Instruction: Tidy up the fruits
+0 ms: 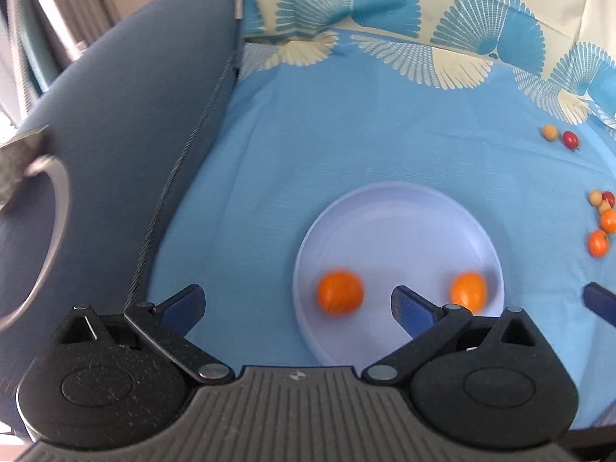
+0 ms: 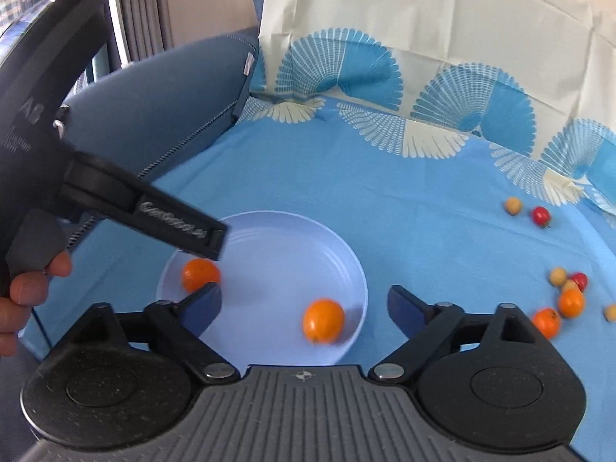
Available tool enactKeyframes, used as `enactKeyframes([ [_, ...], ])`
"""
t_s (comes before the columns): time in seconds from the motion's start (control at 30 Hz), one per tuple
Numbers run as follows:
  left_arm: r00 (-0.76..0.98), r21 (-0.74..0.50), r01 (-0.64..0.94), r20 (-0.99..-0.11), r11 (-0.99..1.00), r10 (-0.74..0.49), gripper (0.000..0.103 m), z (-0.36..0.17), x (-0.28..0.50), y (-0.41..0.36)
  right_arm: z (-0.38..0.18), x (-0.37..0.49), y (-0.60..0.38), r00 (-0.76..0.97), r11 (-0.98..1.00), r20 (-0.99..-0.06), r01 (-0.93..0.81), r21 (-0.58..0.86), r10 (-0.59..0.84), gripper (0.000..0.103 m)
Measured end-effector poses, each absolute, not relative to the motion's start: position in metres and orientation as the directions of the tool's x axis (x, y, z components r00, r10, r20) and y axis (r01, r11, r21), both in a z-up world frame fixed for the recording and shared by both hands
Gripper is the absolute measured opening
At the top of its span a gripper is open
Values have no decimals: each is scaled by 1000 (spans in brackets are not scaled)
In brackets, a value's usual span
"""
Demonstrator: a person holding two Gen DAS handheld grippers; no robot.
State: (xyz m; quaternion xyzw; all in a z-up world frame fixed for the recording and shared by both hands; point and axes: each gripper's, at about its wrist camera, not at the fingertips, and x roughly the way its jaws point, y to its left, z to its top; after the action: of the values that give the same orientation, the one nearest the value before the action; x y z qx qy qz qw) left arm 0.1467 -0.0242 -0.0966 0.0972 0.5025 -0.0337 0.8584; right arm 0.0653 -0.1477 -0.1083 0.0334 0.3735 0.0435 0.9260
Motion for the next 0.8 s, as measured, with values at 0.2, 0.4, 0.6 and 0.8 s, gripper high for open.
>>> enactKeyframes([
  [0.2, 500, 146, 120, -863, 982, 68, 103, -70, 80, 2, -83, 5, -141, 722, 994, -686, -18, 111, 90, 99],
  [0.4, 539, 129, 105, -841, 986, 53, 103, -44, 32, 20, -52, -46, -137, 781, 994, -622, 17, 104, 51, 102],
  [0.6, 580, 113, 125, -814, 986, 19, 103, -25, 1, 16, -36, -84, -134, 816, 993, -577, 38, 113, 35, 102],
  [0.8, 612, 118, 140, -791, 983, 8, 103, -14, -19, 14, -26, -108, -129, 833, 993, -553, 37, 114, 33, 102],
])
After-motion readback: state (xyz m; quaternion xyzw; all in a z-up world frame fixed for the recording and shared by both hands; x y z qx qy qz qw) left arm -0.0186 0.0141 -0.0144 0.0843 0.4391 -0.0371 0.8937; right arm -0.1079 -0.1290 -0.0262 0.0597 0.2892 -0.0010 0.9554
